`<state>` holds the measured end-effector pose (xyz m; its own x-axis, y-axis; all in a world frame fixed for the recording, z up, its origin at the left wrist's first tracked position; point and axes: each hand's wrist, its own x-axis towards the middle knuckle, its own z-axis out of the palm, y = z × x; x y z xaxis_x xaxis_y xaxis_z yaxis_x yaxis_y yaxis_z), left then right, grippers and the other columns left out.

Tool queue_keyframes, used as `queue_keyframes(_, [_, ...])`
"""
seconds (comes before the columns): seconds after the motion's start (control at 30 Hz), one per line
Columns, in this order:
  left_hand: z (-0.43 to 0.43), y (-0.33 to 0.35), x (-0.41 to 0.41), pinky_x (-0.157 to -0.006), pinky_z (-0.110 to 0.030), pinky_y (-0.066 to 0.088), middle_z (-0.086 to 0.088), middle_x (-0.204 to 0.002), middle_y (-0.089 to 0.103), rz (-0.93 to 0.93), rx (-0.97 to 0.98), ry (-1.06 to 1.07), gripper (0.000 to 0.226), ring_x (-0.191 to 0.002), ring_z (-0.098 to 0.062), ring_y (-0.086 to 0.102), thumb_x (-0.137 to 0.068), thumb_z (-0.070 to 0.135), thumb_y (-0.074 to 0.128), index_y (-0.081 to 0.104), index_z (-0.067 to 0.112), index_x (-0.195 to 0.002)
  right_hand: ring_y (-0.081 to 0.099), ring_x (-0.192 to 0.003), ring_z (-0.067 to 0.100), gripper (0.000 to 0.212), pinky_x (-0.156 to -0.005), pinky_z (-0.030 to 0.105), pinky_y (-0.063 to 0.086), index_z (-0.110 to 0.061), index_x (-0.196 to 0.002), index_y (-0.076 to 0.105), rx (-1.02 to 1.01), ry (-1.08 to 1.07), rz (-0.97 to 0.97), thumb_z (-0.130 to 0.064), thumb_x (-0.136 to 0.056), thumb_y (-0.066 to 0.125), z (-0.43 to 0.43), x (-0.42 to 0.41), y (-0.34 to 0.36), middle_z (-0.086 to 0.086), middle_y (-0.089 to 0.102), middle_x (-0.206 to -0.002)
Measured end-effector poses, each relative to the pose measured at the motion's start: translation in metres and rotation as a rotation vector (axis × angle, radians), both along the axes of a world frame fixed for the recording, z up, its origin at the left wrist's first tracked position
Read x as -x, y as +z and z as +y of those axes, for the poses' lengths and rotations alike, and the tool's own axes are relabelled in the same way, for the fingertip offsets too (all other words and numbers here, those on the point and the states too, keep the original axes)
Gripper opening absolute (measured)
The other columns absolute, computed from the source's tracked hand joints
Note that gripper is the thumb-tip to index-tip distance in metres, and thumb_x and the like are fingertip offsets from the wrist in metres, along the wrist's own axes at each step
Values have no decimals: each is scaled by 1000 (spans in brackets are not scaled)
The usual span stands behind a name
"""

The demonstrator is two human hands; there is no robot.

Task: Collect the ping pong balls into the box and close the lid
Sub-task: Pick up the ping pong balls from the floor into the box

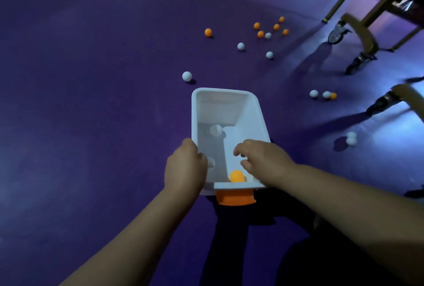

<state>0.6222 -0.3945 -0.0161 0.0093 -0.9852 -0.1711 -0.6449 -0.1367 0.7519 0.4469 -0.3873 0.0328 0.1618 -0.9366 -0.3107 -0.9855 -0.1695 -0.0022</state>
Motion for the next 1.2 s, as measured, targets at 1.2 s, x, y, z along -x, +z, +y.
queue_keyframes(1.2, [-131,-16,410,-43,-23,22,-3,-79,48,-15,0,-105,11,-55,-14,38,-93,15,46,37,12,-87,50,-76,19,16,-63,14,28,0,-93,64,720,-804,-461,-8,-89,51,-89,499,-85,14,60,-96])
